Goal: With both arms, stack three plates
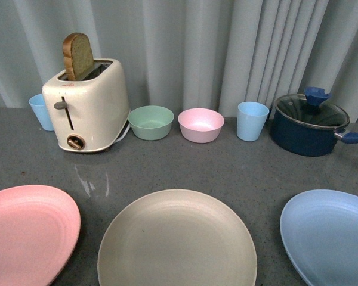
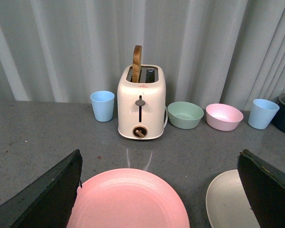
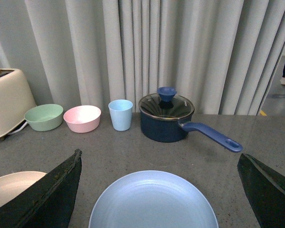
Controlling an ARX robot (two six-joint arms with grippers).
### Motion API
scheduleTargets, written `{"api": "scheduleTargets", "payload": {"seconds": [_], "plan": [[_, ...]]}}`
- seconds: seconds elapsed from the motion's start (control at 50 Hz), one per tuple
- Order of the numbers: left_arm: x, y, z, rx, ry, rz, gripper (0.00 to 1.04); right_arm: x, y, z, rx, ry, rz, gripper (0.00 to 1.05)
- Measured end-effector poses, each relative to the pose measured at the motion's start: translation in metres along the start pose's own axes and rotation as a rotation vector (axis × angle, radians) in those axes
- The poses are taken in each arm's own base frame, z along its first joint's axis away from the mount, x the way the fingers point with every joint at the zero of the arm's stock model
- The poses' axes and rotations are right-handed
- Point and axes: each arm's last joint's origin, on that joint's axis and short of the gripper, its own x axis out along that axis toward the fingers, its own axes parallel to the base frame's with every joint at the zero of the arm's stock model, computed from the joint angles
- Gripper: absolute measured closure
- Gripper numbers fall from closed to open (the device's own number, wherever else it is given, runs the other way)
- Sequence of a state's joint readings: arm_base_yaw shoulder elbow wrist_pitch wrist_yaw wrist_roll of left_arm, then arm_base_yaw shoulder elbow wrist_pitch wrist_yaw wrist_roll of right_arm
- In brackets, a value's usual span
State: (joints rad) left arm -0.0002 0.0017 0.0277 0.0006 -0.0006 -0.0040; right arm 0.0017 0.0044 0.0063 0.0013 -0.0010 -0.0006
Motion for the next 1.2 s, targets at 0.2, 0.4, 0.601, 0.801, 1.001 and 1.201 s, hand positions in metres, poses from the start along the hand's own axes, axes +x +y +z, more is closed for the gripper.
{"api": "scheduleTargets", "payload": {"seconds": [0.2, 0.4, 0.601, 0.801, 1.001, 1.201], "plan": [[0.000, 0.000, 0.000, 0.000, 0.000, 0.000, 0.07, 0.000, 0.000, 0.000, 0.000, 0.000, 0.000, 0.07], [0.000, 0.000, 0.000, 0.000, 0.000, 0.000, 0.07, 0.000, 0.000, 0.000, 0.000, 0.000, 0.000, 0.07], [0.000, 0.000, 0.000, 0.000, 0.000, 0.000, 0.07, 0.000, 0.000, 0.000, 0.000, 0.000, 0.000, 0.07], [0.000, 0.000, 0.000, 0.000, 0.000, 0.000, 0.07, 0.000, 0.000, 0.000, 0.000, 0.000, 0.000, 0.07], [0.003, 0.002, -0.002, -0.254, 0.434, -0.090, 0.07, 0.000, 0.000, 0.000, 0.000, 0.000, 0.002, 0.07], [0.032, 0.024, 0.013, -0.499, 0.603, -0.074, 0.07, 0.000, 0.000, 0.000, 0.000, 0.000, 0.000, 0.07]]}}
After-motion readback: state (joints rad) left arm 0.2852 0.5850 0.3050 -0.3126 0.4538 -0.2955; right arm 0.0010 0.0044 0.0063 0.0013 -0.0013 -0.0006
